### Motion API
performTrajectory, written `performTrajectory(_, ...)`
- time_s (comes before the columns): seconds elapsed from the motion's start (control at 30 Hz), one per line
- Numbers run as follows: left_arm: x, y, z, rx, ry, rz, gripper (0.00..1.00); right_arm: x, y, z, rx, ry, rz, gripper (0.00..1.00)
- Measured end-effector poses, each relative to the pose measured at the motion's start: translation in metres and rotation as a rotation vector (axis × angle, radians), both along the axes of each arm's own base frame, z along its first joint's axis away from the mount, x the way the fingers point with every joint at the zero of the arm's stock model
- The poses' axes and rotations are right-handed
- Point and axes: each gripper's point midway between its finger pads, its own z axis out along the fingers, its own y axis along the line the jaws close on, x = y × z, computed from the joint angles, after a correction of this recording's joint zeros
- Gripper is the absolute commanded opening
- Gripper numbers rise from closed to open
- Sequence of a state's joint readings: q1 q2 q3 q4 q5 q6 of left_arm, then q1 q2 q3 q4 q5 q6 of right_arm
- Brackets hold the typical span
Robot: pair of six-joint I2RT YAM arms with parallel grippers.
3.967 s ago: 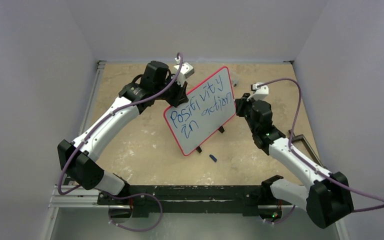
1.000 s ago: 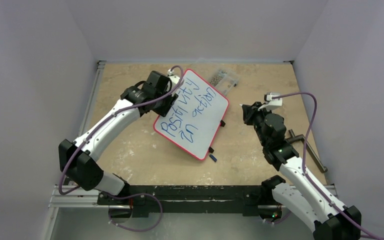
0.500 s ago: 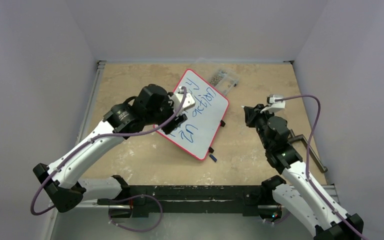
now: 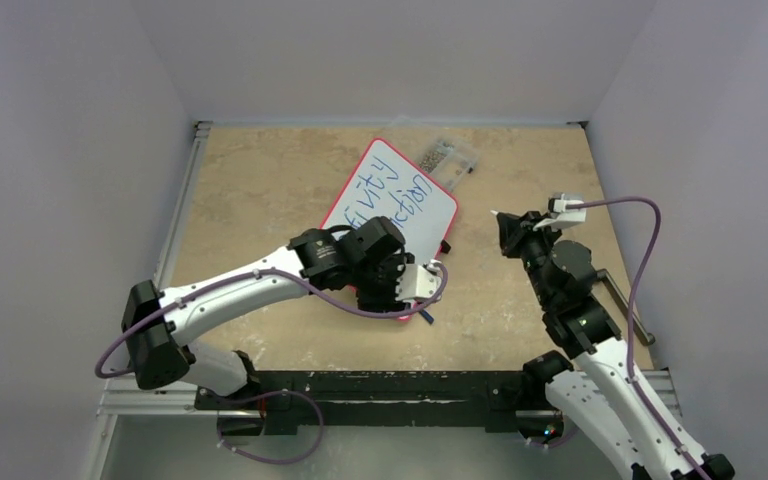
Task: Write a sentence on the whiteboard
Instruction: Close the whiteboard marker at the center of the board.
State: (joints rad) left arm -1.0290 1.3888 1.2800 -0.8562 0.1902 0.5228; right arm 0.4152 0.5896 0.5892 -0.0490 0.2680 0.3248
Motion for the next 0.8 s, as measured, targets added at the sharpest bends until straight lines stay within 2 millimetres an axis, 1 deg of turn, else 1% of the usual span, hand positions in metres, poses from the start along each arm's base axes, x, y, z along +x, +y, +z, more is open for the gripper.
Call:
performTrajectory(0.1,-0.011,-0.015,-0.017,0.032,0.021,-0.091,0.6,-0.002,-0.002,0.011,-0.002,-0.023,-0.002,0.0)
performTrajectory(0.17,-0.015,-0.023,-0.024,0.038,0.013,-0.141,0.59,-0.003,-0.003,0.018,-0.004,-0.036,-0.002,0.0)
performTrajectory(0.27,-0.022,-0.037,-0.032,0.042,-0.013,-0.226,0.53,-0.005,-0.004,0.024,-0.006,-0.05,-0.002,0.0)
performTrajectory(0.37,-0.026,-0.049,-0.043,0.053,-0.019,-0.283,0.51,-0.007,-0.005,0.026,-0.008,-0.055,-0.002,0.0)
performTrajectory(0.57,-0.018,-0.067,-0.072,0.082,-0.027,-0.345,0.55,-0.006,-0.009,0.025,-0.028,-0.039,-0.021,0.0)
performTrajectory(0.67,-0.015,-0.072,-0.085,0.1,-0.028,-0.366,0.55,-0.003,-0.012,0.037,-0.032,-0.051,-0.042,0.0)
performTrajectory(0.8,-0.01,-0.082,-0.094,0.11,-0.032,-0.381,0.55,-0.001,-0.015,0.053,-0.024,-0.077,-0.064,0.0)
